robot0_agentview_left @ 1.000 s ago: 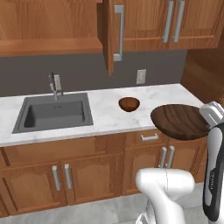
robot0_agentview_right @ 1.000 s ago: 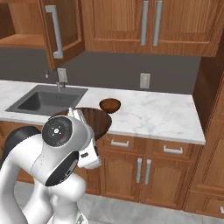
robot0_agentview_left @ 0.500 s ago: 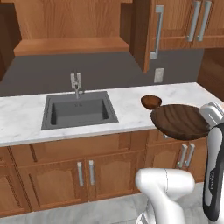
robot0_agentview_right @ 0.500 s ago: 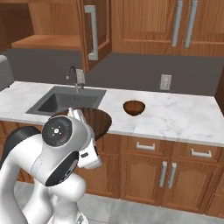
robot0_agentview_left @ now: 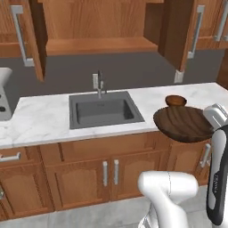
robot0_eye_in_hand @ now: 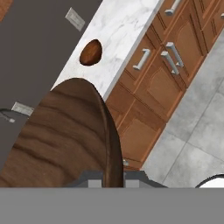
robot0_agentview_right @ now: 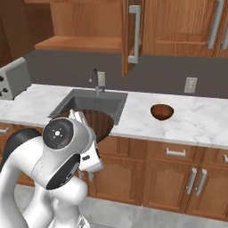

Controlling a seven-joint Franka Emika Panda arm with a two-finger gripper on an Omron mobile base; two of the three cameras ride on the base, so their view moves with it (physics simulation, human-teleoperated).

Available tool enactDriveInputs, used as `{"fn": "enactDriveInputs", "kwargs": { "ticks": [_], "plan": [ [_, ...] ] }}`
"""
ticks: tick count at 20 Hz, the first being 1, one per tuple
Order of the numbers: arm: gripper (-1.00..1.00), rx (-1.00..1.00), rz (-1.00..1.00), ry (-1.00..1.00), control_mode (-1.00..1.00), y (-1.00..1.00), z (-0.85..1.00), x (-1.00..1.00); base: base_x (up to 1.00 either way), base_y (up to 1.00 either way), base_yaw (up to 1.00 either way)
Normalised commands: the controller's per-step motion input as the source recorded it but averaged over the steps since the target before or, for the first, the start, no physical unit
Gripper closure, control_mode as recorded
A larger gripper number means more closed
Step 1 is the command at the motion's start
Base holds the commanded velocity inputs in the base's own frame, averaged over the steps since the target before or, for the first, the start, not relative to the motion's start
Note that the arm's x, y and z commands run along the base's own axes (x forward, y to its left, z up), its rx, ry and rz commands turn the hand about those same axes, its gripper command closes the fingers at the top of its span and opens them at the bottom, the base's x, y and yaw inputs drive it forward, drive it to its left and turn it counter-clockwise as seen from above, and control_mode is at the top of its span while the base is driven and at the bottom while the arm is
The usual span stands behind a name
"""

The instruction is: Pick up the bowls on the counter and stack them on top of one another in the open cabinet. Place the smaller bowl on top of the larger bowl.

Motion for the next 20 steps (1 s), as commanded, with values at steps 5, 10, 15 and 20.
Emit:
{"fn": "enactDriveInputs", "kwargs": {
  "ticks": [5,10,15,20],
  "plan": [
    [1.0,0.0,0.0,0.0,1.0,0.0,0.0,0.0,-0.1,0.62,0.0],
    [1.0,0.0,0.0,0.0,1.0,0.0,0.0,0.0,-0.02,0.62,-0.01],
    [1.0,0.0,0.0,0.0,1.0,0.0,0.0,0.0,0.38,0.43,0.0],
    [1.0,0.0,0.0,0.0,1.0,0.0,0.0,0.0,0.62,0.02,0.01]
  ]
}}
